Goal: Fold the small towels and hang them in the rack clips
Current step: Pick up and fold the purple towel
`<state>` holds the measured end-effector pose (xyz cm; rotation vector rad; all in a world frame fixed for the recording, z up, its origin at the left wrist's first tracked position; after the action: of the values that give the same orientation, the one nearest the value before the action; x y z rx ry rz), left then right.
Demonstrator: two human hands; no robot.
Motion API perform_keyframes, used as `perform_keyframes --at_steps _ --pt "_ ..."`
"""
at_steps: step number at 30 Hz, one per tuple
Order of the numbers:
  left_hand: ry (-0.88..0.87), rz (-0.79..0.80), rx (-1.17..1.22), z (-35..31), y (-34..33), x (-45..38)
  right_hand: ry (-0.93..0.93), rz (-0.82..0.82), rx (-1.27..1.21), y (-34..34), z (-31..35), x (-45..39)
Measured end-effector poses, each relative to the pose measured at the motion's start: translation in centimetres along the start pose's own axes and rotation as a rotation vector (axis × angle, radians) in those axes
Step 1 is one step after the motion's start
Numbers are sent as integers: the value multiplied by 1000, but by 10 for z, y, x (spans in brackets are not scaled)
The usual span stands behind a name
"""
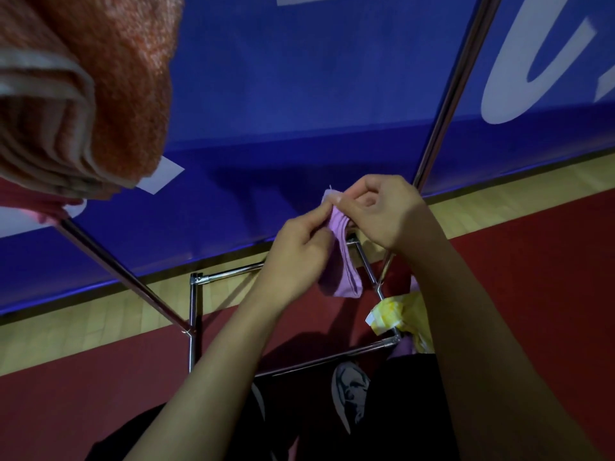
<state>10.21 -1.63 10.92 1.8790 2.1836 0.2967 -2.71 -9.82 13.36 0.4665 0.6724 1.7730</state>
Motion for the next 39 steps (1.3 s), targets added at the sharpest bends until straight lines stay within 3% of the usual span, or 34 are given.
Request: perform_keyframes --at_steps 4,11,16,20,23,26,30,35,39 --pt "101 -1 228 4 18 -1 43 95 -130 0 4 0" --pt "399 96 15 54 32 -8 120 100 -504 15 14 2" --pt "425 173 227 61 18 -15 134 132 -773 16 23 2" --pt "418 235 419 43 1 -12 155 99 -823 26 25 3" --pt "417 227 475 34 2 -8 77 -56 -715 41 13 -4" --pt "427 123 577 30 9 -7 -27 -174 -442 53 -4 -10" --pt "402 52 582 20 14 -3 -65 -168 -109 50 -21 -13" --pt "371 -16 579 4 15 11 -38 -1 -139 32 -25 -9" --pt "346 -49 489 -4 21 24 42 -28 18 25 -28 -1"
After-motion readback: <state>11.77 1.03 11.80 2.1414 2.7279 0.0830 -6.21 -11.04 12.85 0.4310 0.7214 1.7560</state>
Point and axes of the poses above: each hand's wrist, its own x-axis away from the middle knuckle, its own y-axis out of the back of the hand, z = x × y, the point moved 8 cm from there along -x, towards the middle knuckle, and after that the axes turned 5 degrees about x, right-handed, at the moved point
